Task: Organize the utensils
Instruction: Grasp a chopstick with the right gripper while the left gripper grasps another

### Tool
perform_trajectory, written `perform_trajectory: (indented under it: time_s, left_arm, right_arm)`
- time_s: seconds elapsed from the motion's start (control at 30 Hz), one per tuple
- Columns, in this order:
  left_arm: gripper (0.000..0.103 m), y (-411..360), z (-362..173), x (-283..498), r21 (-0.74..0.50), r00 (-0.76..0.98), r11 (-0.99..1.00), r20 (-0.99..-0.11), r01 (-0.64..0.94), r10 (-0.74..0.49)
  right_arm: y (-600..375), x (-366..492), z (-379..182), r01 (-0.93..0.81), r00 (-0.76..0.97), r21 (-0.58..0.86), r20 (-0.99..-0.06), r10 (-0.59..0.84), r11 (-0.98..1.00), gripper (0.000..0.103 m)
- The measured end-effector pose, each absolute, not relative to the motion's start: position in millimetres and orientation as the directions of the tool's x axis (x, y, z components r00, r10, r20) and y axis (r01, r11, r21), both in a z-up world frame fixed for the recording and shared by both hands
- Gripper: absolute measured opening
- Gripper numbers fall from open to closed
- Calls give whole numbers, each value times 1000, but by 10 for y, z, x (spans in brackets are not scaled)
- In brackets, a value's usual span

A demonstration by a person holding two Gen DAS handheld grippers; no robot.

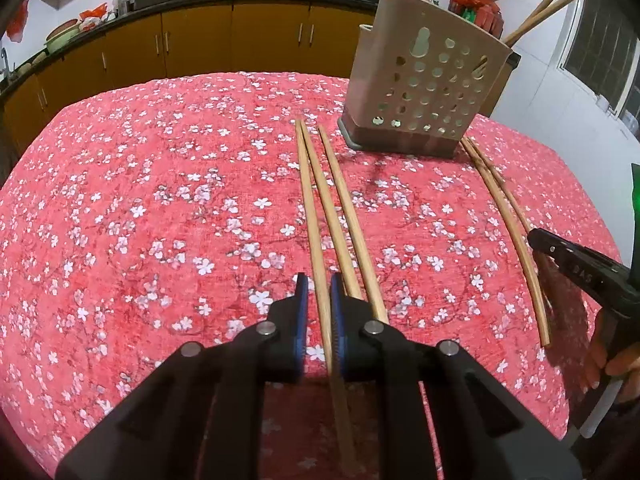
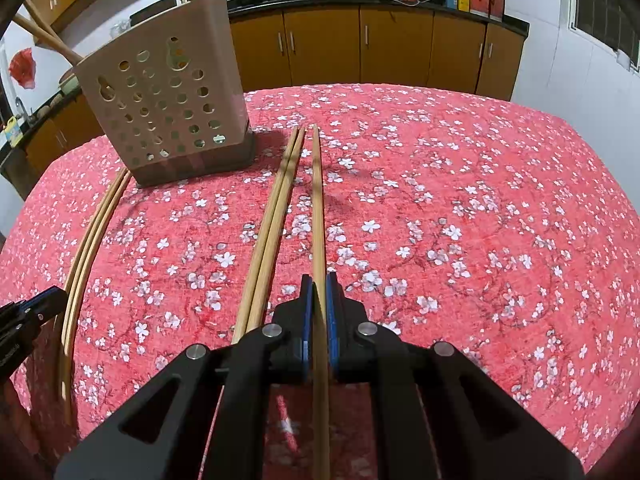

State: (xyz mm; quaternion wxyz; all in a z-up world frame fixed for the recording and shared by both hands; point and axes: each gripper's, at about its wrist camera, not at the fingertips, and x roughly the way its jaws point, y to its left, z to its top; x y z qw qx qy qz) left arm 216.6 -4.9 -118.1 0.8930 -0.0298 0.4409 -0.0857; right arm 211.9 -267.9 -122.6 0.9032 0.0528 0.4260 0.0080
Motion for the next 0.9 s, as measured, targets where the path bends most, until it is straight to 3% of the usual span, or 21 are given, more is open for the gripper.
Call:
perform_trajectory:
  time_s: [0.27, 0.5, 0.63, 0.9]
  left_arm:
    - [9, -76, -1182, 2209, -84, 607, 986, -780, 142, -153]
    - [8, 372, -1144, 2505, -72, 620, 997, -781, 30, -75]
    - [8, 596, -1134, 2543, -127, 620, 992, -777, 15, -109]
    - [10, 605, -1138, 2475, -125, 636, 992, -763, 30, -115]
  right_arm:
    - [-2669, 2084, -1215, 14, 640, 99, -765, 67, 995, 8]
    - [-2872, 2222, -1213, 82, 650, 111, -760, 31, 990, 8]
    - [-2919, 2215, -1221, 88, 660, 118, -751, 30, 989, 8]
    - [-2923, 2227, -1226, 87, 659, 117, -751, 31, 989, 8]
